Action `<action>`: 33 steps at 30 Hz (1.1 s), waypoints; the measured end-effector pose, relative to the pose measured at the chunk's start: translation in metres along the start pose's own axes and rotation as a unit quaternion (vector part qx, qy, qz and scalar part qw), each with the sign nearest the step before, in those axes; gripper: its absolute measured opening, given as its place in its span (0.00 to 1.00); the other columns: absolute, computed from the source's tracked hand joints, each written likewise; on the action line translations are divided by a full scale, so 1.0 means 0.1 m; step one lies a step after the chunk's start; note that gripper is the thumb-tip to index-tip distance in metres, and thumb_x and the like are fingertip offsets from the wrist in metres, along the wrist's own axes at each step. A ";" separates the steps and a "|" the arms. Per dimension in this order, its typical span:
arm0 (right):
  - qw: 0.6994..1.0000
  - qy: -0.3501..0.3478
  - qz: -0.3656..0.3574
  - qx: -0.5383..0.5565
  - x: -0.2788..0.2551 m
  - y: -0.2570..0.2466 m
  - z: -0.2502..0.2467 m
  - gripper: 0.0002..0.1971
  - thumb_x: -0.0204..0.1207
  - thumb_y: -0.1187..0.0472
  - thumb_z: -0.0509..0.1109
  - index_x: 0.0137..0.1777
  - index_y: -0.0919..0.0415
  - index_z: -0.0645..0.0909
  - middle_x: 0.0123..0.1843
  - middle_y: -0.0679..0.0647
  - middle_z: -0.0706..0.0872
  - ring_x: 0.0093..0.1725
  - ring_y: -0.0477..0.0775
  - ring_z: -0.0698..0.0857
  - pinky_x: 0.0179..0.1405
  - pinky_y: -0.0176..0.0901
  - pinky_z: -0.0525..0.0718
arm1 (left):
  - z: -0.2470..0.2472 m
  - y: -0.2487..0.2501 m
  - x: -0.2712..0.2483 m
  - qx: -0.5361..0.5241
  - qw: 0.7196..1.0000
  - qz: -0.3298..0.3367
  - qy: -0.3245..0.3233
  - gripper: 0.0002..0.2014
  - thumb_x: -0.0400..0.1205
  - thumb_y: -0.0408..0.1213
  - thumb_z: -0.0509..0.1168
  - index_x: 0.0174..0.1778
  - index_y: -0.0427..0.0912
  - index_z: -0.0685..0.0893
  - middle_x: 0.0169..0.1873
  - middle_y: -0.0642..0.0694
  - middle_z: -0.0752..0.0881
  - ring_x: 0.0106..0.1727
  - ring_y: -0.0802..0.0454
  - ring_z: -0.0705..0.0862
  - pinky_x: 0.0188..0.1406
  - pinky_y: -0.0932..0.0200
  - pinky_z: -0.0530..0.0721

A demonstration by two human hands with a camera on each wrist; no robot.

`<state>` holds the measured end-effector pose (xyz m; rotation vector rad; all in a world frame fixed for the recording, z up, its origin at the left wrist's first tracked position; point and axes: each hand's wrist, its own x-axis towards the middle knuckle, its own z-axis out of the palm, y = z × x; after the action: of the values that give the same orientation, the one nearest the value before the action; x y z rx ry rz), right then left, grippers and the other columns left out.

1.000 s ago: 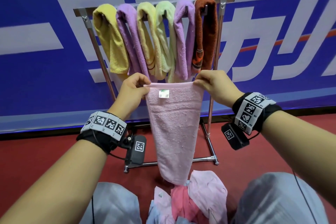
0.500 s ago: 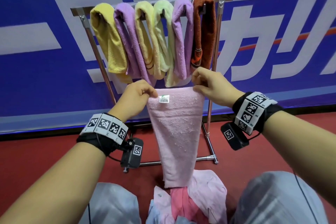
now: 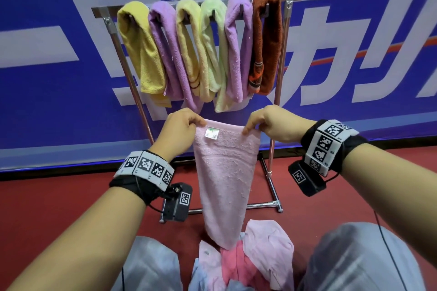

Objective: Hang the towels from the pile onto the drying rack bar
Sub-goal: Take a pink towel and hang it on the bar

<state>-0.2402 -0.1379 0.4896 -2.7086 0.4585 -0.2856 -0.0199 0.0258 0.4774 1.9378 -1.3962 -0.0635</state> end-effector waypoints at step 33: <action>0.988 0.098 -0.118 0.026 0.13 -0.54 0.03 0.04 0.74 0.61 0.78 0.44 0.61 0.88 0.48 0.49 0.89 0.46 0.44 0.81 0.47 0.31 0.76 | 0.07 0.31 0.00 -0.037 0.997 0.055 -0.027 0.20 0.77 0.20 0.61 0.48 0.46 0.92 0.45 0.55 0.87 0.45 0.70 0.82 0.44 0.82 0.72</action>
<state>-0.2122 -0.0937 0.5100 -2.6965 0.1780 -0.6242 -0.0479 0.0177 0.4907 1.8081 -1.5121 -0.1159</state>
